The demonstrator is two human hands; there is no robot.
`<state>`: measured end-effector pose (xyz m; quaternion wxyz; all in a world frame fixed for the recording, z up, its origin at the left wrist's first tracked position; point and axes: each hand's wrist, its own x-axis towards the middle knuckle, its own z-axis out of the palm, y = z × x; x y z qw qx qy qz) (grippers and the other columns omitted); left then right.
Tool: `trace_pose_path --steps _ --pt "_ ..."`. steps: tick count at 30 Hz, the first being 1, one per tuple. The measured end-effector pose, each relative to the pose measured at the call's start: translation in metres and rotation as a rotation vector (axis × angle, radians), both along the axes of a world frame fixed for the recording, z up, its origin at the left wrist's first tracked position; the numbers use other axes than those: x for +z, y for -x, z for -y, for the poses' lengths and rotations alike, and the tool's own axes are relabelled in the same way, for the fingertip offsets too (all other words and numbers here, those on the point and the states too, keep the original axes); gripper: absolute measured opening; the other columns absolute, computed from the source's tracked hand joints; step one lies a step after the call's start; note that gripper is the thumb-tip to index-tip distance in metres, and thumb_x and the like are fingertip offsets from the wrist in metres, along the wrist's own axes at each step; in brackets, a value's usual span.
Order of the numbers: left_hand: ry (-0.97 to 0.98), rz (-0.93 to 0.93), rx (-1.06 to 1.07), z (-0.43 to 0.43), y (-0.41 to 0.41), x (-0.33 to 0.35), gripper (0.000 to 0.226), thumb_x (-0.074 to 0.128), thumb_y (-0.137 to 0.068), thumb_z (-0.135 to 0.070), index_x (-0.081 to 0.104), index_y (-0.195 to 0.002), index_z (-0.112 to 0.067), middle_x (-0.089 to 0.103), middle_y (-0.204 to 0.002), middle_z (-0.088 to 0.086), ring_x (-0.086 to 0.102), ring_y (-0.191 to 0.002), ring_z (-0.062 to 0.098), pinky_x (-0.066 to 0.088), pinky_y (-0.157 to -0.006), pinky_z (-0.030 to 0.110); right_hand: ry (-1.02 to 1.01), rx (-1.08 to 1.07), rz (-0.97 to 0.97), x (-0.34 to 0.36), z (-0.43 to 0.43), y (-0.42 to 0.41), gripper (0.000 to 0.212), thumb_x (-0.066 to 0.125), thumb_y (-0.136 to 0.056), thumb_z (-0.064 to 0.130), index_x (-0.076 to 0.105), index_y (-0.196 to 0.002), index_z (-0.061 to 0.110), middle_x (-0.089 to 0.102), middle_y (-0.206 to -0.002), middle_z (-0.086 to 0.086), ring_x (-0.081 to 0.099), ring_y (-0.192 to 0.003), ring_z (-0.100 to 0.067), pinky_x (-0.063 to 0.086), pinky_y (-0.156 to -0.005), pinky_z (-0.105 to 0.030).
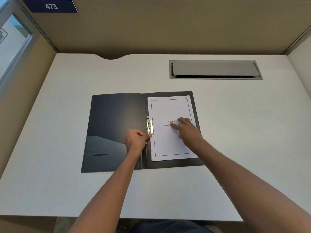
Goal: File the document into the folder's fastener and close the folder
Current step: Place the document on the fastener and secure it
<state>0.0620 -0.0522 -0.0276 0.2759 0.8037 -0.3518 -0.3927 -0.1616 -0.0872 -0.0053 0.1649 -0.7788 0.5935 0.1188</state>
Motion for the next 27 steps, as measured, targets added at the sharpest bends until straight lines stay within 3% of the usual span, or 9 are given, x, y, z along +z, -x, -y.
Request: trace_pose_path --steps 4,14,19,27 --pt "0.004 0.026 -0.002 0.0026 0.0023 0.0032 0.030 0.094 -0.073 -0.026 0.074 -0.061 -0.009 0.068 -0.049 0.002 0.060 -0.045 0.011 0.053 -0.053 0.025 0.002 -0.008 0.003 0.0002 0.0003 -0.0002 0.081 0.063 -0.088 -0.007 0.037 -0.156 0.031 0.037 -0.150 -0.006 0.033 -0.141 -0.026 0.058 -0.090 -0.043" --pt "-0.033 -0.090 0.005 0.0048 -0.0056 0.0070 0.025 0.093 -0.075 -0.023 0.076 -0.073 -0.006 0.074 -0.057 0.005 0.066 -0.048 0.011 0.066 -0.063 0.032 0.012 -0.012 0.010 -0.0021 0.0001 0.0002 0.080 0.062 -0.089 -0.006 0.037 -0.156 0.030 0.037 -0.149 -0.006 0.034 -0.139 -0.026 0.058 -0.089 -0.042" --pt "-0.002 -0.098 -0.013 0.0016 -0.0049 0.0072 0.021 0.091 -0.078 -0.022 0.077 -0.076 -0.007 0.075 -0.060 0.005 0.066 -0.048 0.009 0.063 -0.062 0.028 0.018 -0.012 0.024 -0.0032 -0.0003 0.0007 0.080 0.061 -0.089 -0.006 0.037 -0.156 0.030 0.037 -0.150 -0.005 0.033 -0.141 -0.026 0.059 -0.087 -0.042" --pt "0.029 -0.101 -0.016 0.0001 -0.0005 0.0078 0.012 0.087 -0.083 -0.016 0.077 -0.079 -0.009 0.076 -0.065 0.005 0.064 -0.050 0.007 0.054 -0.052 0.017 0.018 0.006 0.062 -0.0044 -0.0021 0.0050 0.080 0.059 -0.092 -0.005 0.032 -0.157 0.032 0.028 -0.160 -0.004 0.027 -0.146 -0.024 0.056 -0.096 -0.041"
